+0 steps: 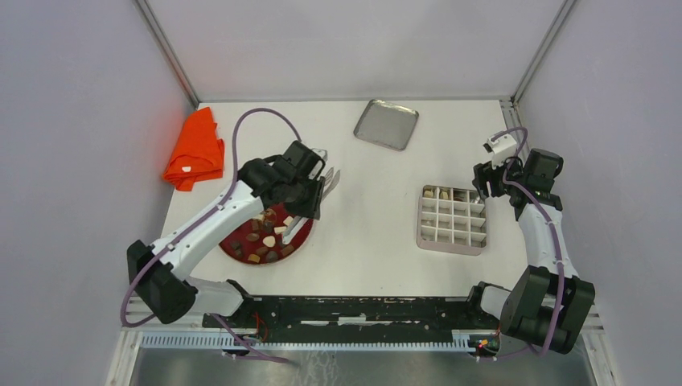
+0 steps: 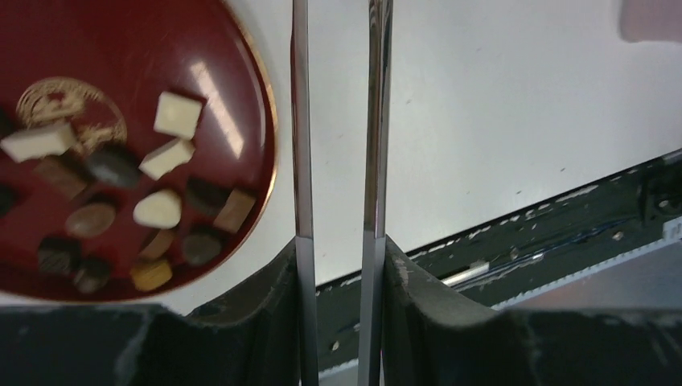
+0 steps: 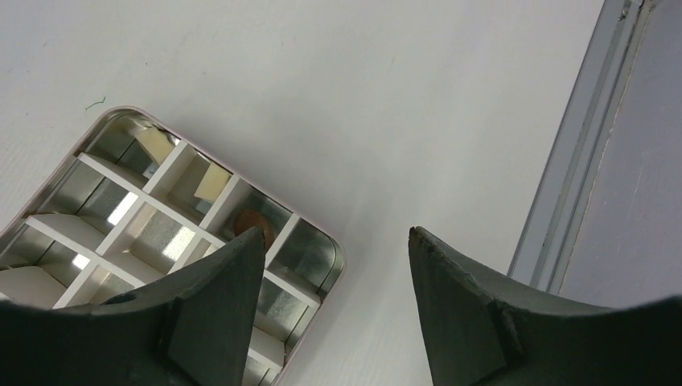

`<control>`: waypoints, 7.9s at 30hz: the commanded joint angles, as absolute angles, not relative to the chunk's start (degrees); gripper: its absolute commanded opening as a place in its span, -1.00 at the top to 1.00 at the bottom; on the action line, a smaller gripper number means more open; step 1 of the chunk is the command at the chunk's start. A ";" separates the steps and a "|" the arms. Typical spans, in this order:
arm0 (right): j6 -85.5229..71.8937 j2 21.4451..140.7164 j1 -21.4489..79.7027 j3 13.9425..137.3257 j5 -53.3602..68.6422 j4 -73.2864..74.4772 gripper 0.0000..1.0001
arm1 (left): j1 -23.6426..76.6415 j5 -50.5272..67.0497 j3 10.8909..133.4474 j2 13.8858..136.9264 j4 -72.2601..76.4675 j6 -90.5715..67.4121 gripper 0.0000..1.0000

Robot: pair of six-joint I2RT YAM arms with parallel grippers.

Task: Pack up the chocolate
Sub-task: Pick up the fake chocolate from the plate, then place the fake chocolate in the packing box.

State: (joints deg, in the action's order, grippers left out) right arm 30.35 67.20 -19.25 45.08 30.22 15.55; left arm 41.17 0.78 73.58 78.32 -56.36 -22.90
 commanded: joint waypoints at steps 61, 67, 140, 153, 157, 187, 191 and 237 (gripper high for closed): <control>31.72 67.89 -18.33 46.93 31.47 15.21 -0.44 | 36.36 -11.28 66.57 80.35 -75.10 -21.71 0.08; 31.72 67.94 -18.29 46.92 31.54 15.15 -0.44 | 34.46 -10.48 65.63 79.51 -74.58 -21.48 0.08; 14.19 64.34 -21.01 41.86 10.34 0.40 -0.48 | 59.14 21.07 80.79 100.64 -9.27 -32.41 0.96; 12.48 62.76 -23.20 41.02 9.38 -1.59 -0.47 | 62.21 19.12 103.25 121.01 -15.84 -27.31 0.96; 12.35 62.72 -23.40 41.04 9.85 -1.49 -0.47 | 62.22 18.23 106.01 123.79 -16.98 -26.78 0.96; 12.92 63.06 -23.47 41.04 12.48 -1.23 -0.46 | 62.17 12.13 117.40 132.00 -26.95 -25.14 0.21; 12.92 63.02 -23.47 41.04 12.56 -1.23 -0.46 | 62.12 12.06 117.82 132.37 -27.39 -25.07 0.14; 26.83 61.95 -23.29 43.36 37.66 8.63 -0.47 | 59.54 0.28 83.87 93.57 -36.43 -26.29 0.20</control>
State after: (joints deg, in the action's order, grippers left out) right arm 23.46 63.57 -23.31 41.15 30.09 7.79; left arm 61.10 5.26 88.18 101.45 -30.63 -27.33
